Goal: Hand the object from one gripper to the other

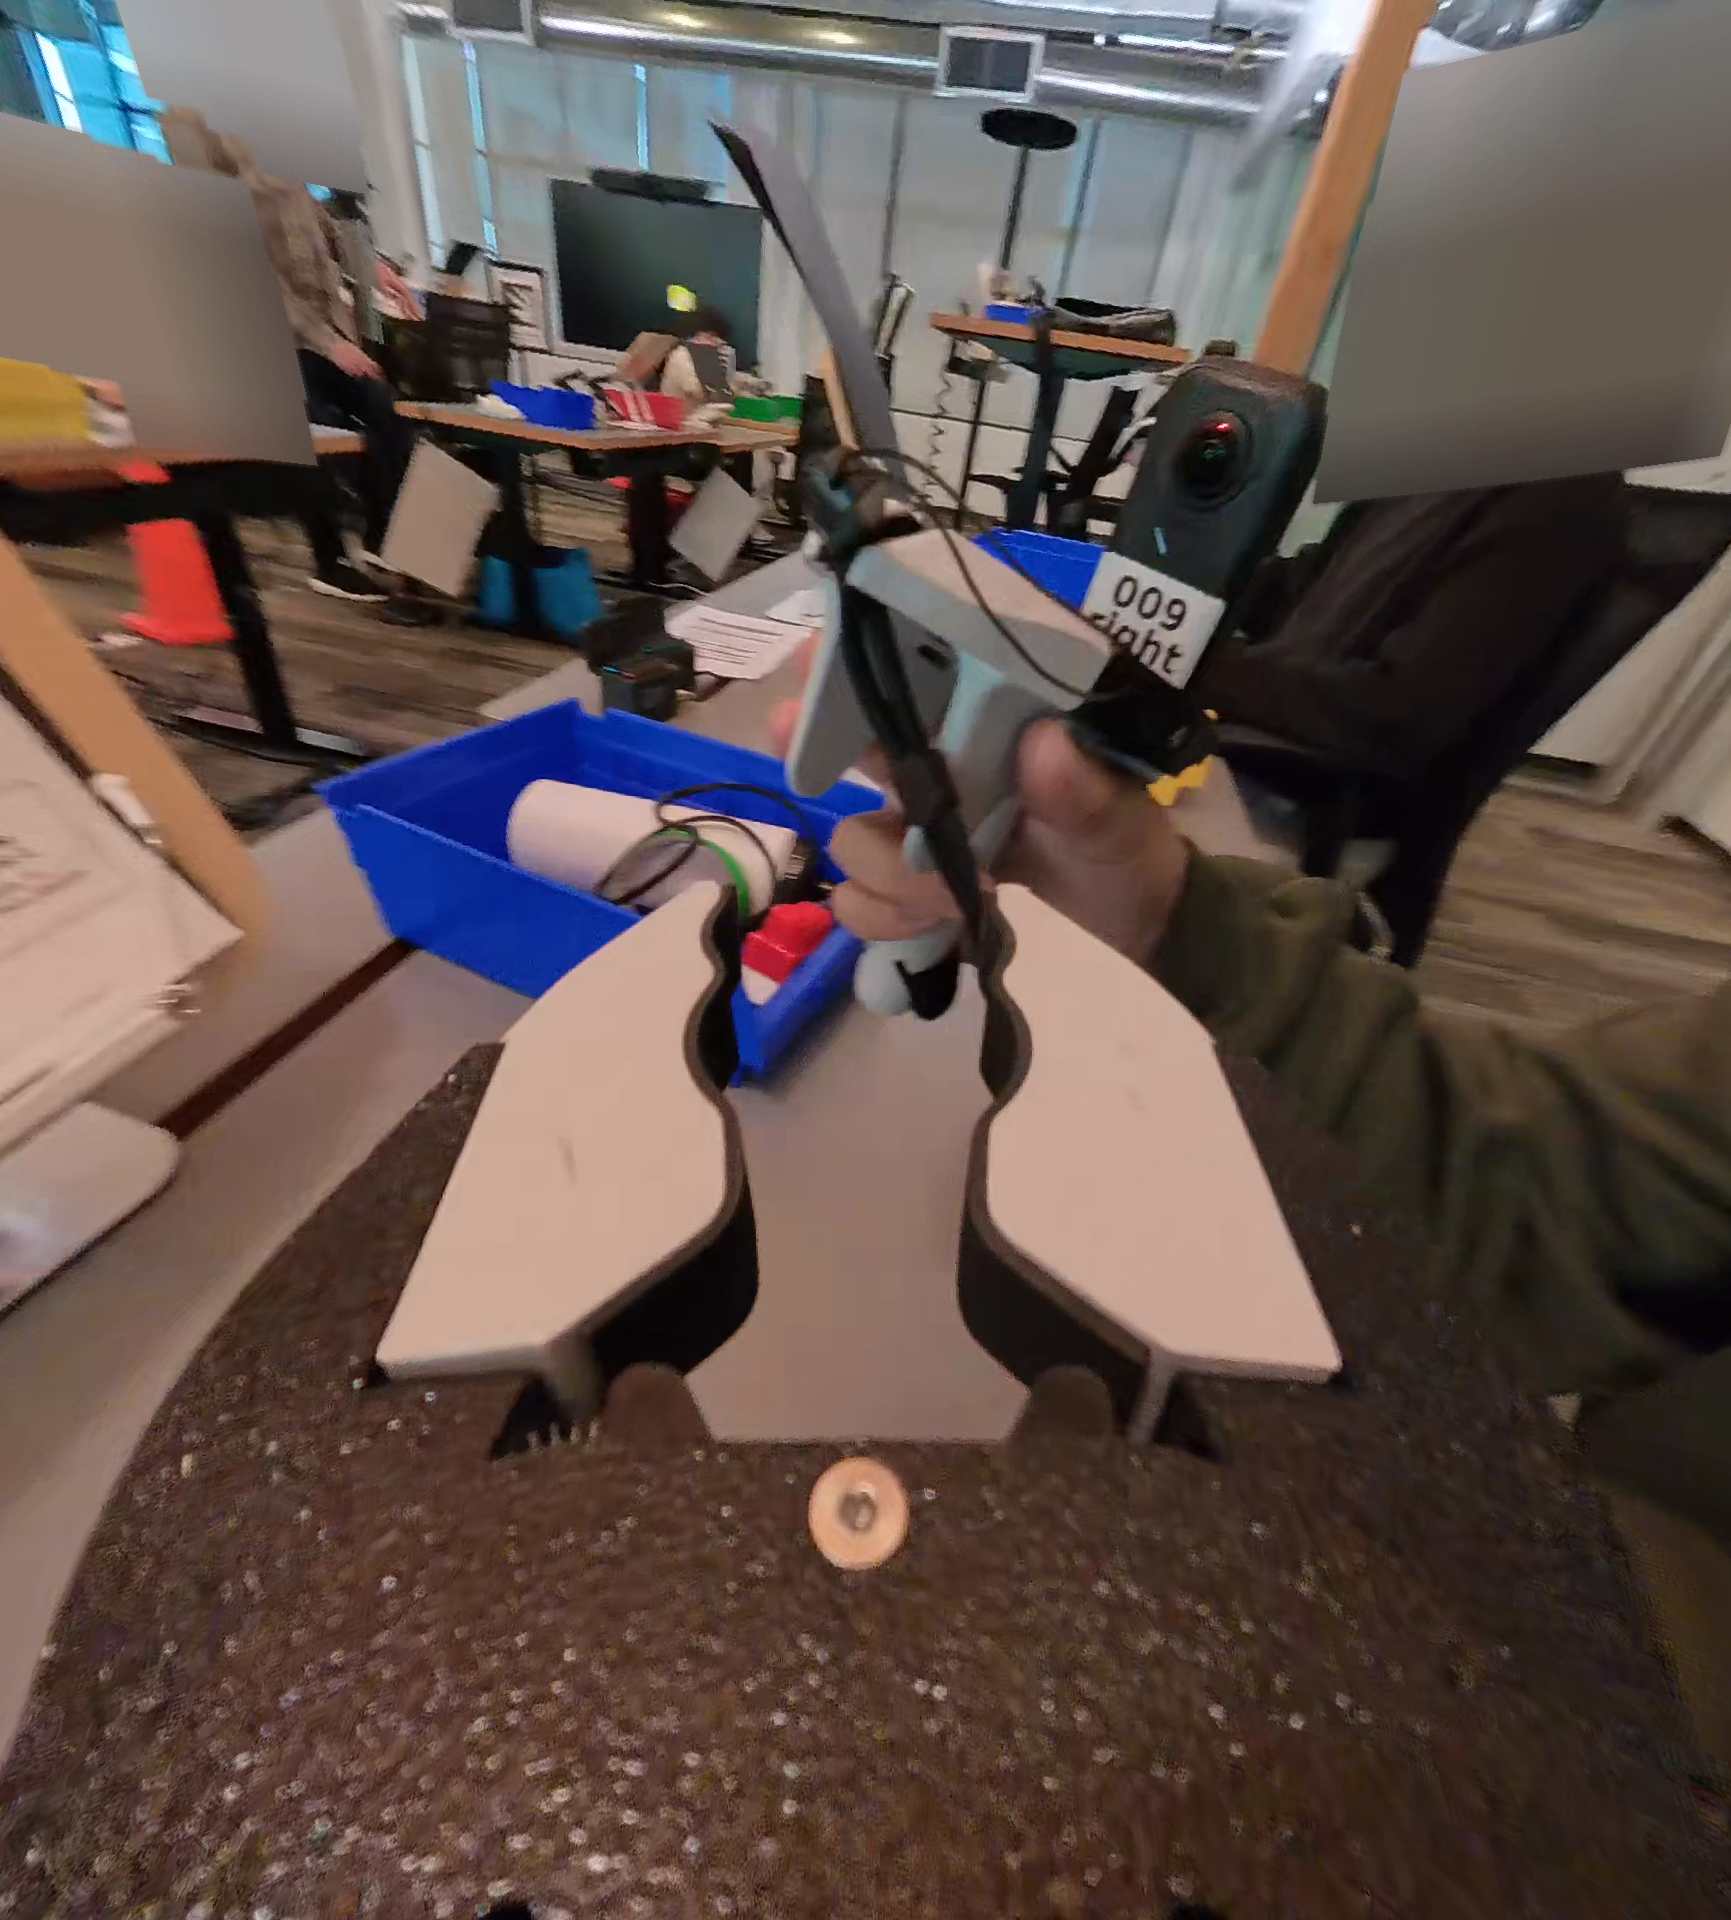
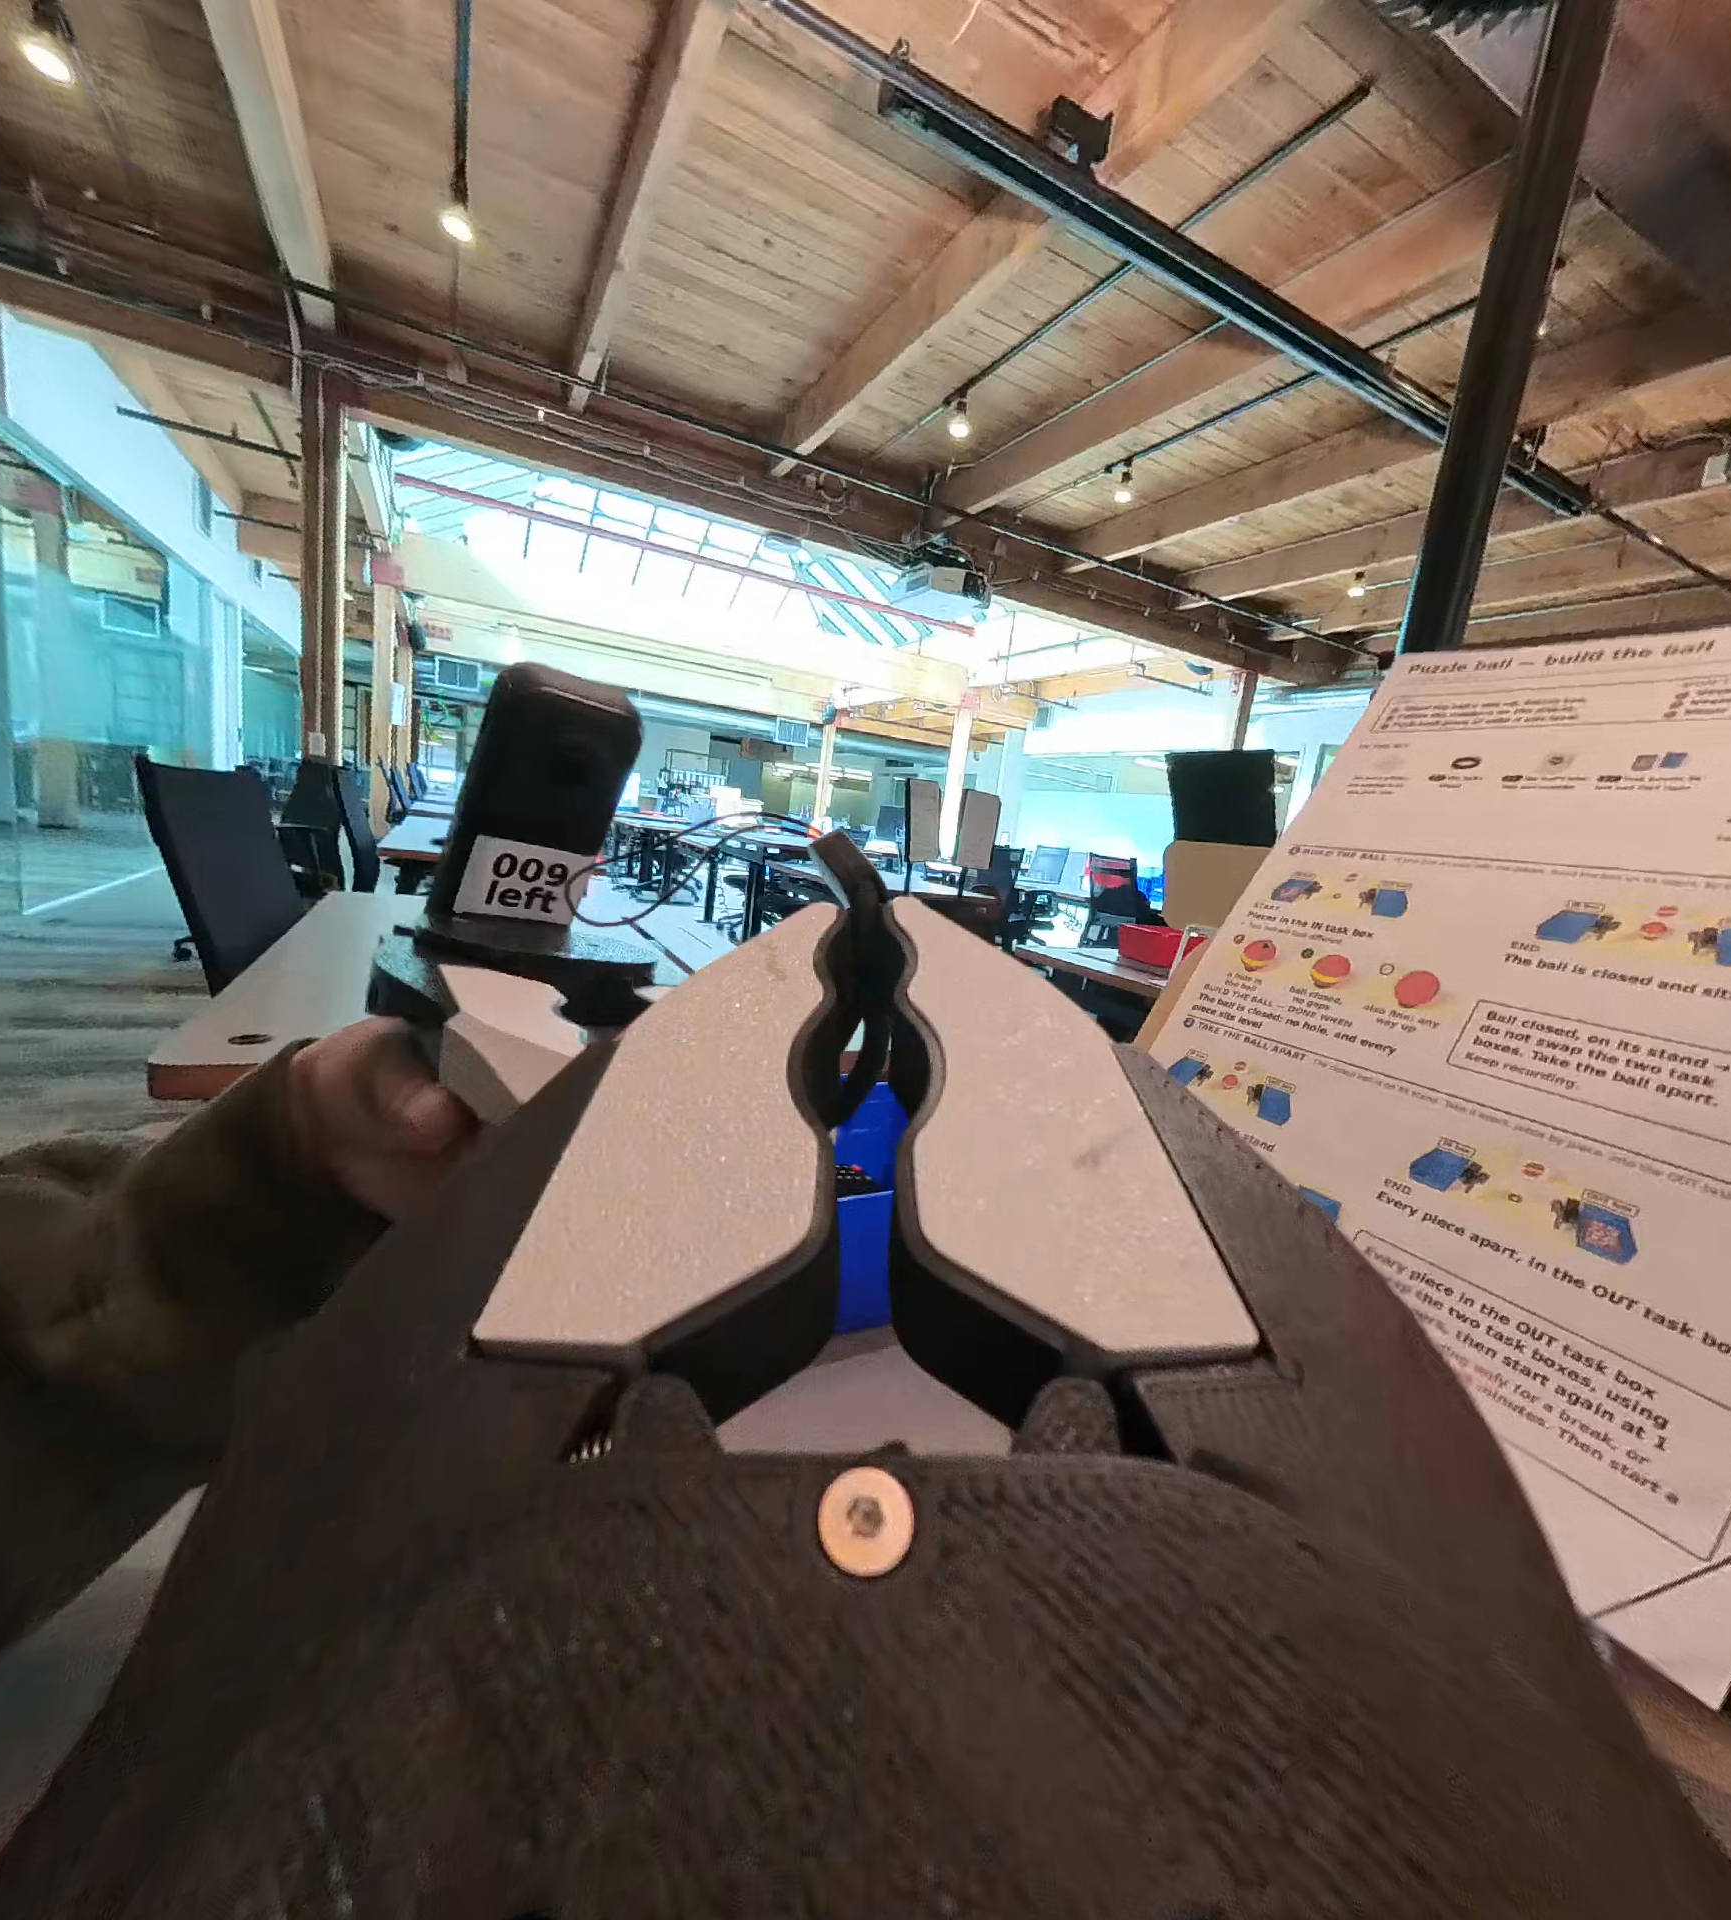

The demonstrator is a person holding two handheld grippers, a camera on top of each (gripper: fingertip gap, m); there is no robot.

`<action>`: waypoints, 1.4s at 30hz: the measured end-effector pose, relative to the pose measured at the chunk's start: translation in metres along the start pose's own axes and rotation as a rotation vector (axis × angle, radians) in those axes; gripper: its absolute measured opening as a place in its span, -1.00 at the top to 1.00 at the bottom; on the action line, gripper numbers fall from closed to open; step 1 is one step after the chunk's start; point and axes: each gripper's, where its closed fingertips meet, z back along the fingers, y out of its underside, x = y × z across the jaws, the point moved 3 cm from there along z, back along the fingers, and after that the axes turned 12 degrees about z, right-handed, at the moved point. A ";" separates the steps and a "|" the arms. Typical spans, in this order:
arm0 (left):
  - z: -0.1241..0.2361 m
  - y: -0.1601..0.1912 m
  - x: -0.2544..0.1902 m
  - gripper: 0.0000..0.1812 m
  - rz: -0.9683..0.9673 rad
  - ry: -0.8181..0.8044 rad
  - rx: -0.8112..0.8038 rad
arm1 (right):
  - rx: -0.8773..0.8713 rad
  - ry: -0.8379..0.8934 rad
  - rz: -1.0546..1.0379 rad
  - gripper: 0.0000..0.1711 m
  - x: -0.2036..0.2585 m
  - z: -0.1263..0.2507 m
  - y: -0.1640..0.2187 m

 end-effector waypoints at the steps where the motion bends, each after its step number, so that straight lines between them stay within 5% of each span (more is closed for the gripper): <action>1: -0.003 0.002 -0.003 0.54 0.017 0.020 0.013 | -0.004 -0.009 0.018 0.95 0.002 -0.001 0.000; 8: -0.007 0.001 -0.013 0.72 0.105 0.141 -0.008 | -0.001 -0.109 0.053 0.95 0.020 -0.006 -0.001; 16: -0.010 0.004 -0.011 0.87 0.042 0.101 0.019 | 0.039 -0.130 0.073 0.95 0.024 -0.008 0.003; 20: -0.010 0.003 0.002 0.88 -0.113 -0.060 0.033 | 0.088 -0.102 0.104 0.95 0.019 -0.007 0.007; 27: 0.009 -0.018 0.024 0.89 -0.596 -0.567 0.021 | 0.161 0.075 0.183 0.56 -0.006 0.007 -0.003; 33: 0.014 -0.032 0.021 0.89 -1.011 -0.844 0.018 | 0.365 -0.043 0.269 0.39 0.003 0.025 -0.002; 36: 0.015 -0.035 0.019 0.89 -1.133 -0.893 0.007 | 0.542 -0.019 0.247 0.39 -0.009 0.044 0.012; 42: 0.008 -0.030 0.015 0.89 -1.243 -0.895 0.025 | 0.284 -0.054 -0.045 0.50 0.000 0.025 -0.009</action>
